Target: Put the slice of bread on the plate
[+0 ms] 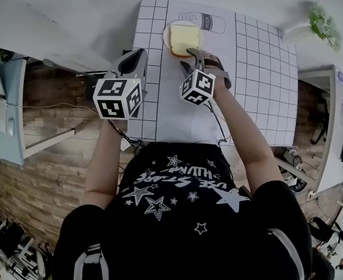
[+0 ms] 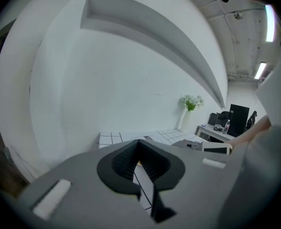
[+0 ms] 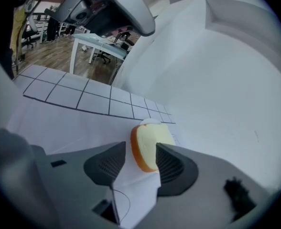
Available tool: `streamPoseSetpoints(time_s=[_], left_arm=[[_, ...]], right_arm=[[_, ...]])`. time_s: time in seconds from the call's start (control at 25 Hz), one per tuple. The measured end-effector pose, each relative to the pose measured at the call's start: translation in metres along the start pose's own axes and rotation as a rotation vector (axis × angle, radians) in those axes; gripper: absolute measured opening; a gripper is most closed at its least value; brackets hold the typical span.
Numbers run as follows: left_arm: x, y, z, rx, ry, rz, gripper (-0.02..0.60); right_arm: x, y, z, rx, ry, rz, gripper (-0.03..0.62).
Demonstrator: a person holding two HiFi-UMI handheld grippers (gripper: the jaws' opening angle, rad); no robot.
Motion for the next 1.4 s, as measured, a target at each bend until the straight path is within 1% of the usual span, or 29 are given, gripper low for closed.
streamPoseSetpoints(time_s=[0.08,0.2,0.32,0.44,0.48,0.56,0.6,0.68,0.76,0.84,0.92,1.0,1.16,1.28,1.4], left_arm=[[-0.001,0.000,-0.008,-0.008,-0.015,0.002,0.009],[-0.001,0.002,-0.020,-0.020,-0.044,0.003,0.009],[-0.003,0.002,-0.032,-0.026,-0.082,0.008,0.009],[-0.008,0.000,-0.039,-0.018,-0.136,0.027,0.009],[-0.010,-0.002,-0.041,-0.012,-0.158,0.034,0.009],[-0.015,-0.005,-0.043,0.000,-0.202,0.051,0.009],[-0.017,-0.007,-0.044,0.006,-0.222,0.060,0.009],[-0.022,-0.011,-0.044,0.018,-0.258,0.075,0.009],[-0.028,-0.015,-0.045,0.030,-0.292,0.077,0.009],[-0.034,-0.019,-0.046,0.035,-0.323,0.076,0.009],[-0.039,-0.020,-0.048,0.032,-0.347,0.077,0.009],[-0.043,-0.021,-0.050,0.029,-0.358,0.072,0.009],[-0.045,-0.023,-0.057,0.017,-0.355,0.063,0.009],[-0.050,-0.039,-0.078,0.004,-0.344,0.059,0.009],[-0.056,-0.055,-0.110,-0.051,-0.311,0.075,0.009]], right_arm=[[0.001,0.002,-0.012,-0.003,-0.028,0.041,0.201],[0.000,0.008,-0.033,-0.014,-0.079,0.136,0.200],[-0.003,0.017,-0.056,-0.031,-0.125,0.268,0.199],[-0.003,0.024,-0.082,-0.054,-0.164,0.412,0.189],[-0.002,0.026,-0.091,-0.063,-0.180,0.455,0.176],[0.001,0.032,-0.109,-0.076,-0.224,0.519,0.104],[0.003,0.034,-0.118,-0.078,-0.250,0.542,0.085],[0.007,0.036,-0.134,-0.065,-0.307,0.597,0.063],[0.012,0.032,-0.150,-0.050,-0.358,0.685,0.039],[0.016,0.027,-0.164,-0.061,-0.398,0.787,0.027],[0.017,0.023,-0.177,-0.079,-0.440,0.852,0.018],[0.017,0.019,-0.187,-0.093,-0.465,0.887,0.015],[0.020,0.017,-0.194,-0.107,-0.459,0.919,0.014],[0.043,0.022,-0.205,-0.116,-0.455,0.919,0.015],[0.069,0.032,-0.221,-0.177,-0.463,0.893,0.015]])
Point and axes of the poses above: the fingertips, and each gripper's own axes: z forward along the fingers, x to its left, y out of its top, the point moved 8 cm from there along -z, backward along the fingers, and after that the axes turned 10 degrees about -z, right-handed, at the moved point
